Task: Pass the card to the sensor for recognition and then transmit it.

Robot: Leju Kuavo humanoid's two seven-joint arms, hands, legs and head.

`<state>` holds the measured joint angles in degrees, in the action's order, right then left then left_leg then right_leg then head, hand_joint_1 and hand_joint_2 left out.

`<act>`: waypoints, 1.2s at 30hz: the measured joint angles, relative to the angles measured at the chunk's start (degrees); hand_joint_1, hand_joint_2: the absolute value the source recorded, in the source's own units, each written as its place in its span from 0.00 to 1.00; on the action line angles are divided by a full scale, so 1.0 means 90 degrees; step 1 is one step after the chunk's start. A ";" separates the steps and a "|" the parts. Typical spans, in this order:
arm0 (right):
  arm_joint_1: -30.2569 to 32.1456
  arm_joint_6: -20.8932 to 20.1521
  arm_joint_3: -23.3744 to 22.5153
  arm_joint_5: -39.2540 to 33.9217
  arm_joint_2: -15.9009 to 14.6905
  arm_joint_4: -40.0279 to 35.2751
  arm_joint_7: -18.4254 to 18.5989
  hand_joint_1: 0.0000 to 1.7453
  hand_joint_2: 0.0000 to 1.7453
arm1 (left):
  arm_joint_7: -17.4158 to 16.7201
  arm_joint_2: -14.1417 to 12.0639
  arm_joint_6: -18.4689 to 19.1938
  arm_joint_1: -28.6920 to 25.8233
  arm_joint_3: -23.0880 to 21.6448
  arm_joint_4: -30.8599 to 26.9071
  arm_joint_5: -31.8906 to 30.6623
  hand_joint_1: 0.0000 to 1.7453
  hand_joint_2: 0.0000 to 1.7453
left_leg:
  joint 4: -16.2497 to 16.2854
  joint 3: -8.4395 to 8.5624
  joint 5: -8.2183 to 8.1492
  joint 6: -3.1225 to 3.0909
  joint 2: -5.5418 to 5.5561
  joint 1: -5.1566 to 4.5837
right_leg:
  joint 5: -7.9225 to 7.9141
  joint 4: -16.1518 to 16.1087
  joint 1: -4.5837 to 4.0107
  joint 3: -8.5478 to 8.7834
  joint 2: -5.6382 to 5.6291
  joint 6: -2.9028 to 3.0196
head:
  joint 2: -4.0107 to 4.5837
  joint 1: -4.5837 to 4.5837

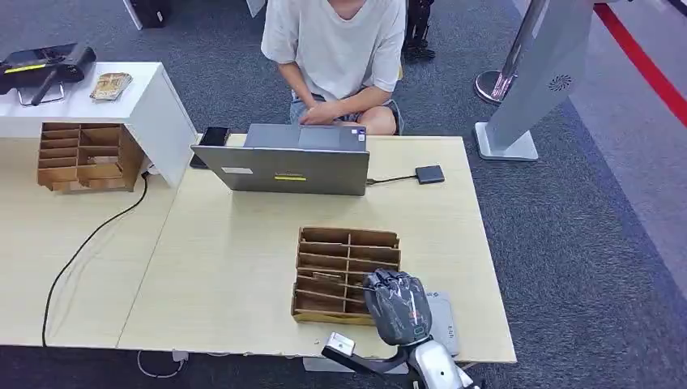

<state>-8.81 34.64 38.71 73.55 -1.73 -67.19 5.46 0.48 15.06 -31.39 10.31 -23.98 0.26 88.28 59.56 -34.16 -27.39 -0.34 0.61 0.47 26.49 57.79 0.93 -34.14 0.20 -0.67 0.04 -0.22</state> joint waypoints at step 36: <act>0.0291 0.0418 -0.0073 0.0304 0.0138 -0.1100 -0.0709 1.00 1.00 | -0.0313 0.0015 0.0000 0.0020 -0.0622 0.0000 0.0000 0.00 0.00 | 0.0000 0.0000 0.0000 0.0000 0.0000 0.0000 | 0.0000 0.0000 0.0000 0.0000 0.0000 0.0000 | 0.0000 0.0000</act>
<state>-6.19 38.40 38.05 76.28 -0.48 -77.09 -0.91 -2.34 15.19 -31.39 10.49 -29.57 0.26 88.28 59.57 -34.15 -27.39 -0.34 0.61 0.48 26.49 57.79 0.93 -34.14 0.20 -0.67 0.04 -0.22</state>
